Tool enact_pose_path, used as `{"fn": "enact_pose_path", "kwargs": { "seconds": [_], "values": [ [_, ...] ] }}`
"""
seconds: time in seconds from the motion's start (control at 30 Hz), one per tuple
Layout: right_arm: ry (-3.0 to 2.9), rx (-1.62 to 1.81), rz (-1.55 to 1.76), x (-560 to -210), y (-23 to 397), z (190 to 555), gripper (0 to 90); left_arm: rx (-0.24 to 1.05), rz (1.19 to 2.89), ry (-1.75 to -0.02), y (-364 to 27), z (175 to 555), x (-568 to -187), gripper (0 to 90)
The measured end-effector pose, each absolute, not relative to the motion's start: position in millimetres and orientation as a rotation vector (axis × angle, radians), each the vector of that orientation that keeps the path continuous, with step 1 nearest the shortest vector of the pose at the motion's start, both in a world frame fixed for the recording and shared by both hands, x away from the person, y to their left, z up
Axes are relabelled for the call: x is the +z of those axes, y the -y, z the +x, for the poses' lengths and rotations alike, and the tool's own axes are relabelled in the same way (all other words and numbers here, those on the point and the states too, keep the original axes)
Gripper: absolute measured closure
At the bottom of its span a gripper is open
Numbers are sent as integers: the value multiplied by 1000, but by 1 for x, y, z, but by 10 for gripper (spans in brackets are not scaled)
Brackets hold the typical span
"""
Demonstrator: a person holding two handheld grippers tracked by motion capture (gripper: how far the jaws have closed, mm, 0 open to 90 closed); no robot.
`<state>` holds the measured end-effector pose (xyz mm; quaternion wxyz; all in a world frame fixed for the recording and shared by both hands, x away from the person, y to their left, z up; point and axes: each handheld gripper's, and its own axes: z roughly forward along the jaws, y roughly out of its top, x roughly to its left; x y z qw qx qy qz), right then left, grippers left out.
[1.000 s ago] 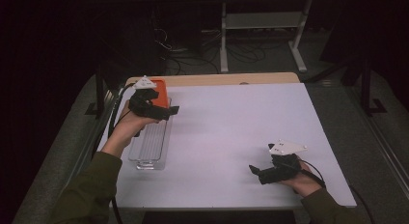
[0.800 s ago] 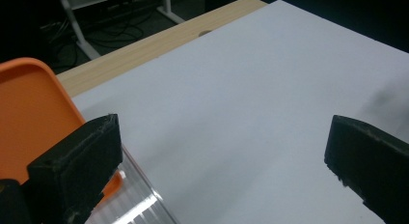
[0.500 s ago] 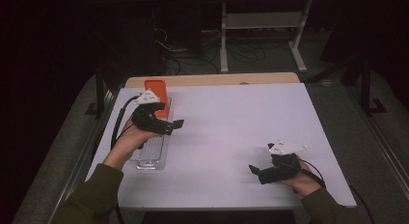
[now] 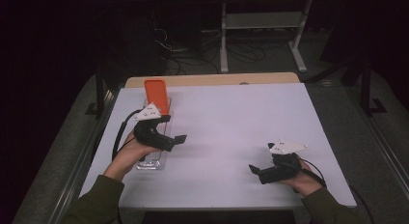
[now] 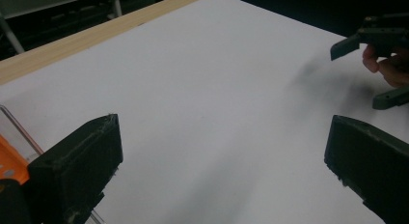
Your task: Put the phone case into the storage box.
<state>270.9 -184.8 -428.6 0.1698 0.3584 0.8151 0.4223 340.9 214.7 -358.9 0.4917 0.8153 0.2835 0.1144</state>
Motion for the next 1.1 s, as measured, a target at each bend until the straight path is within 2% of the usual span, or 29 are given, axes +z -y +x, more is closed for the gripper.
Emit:
{"fn": "enact_pose_path", "kwargs": {
  "seconds": [0.67,1.1],
  "values": [
    [-2302,1289,976,-410,192,269,0,229,1979,-667,-223,310,-381,0],
    [-2304,1319,937,-402,192,266,0,227,1971,-659,-229,304,-396,0]
  ]
}}
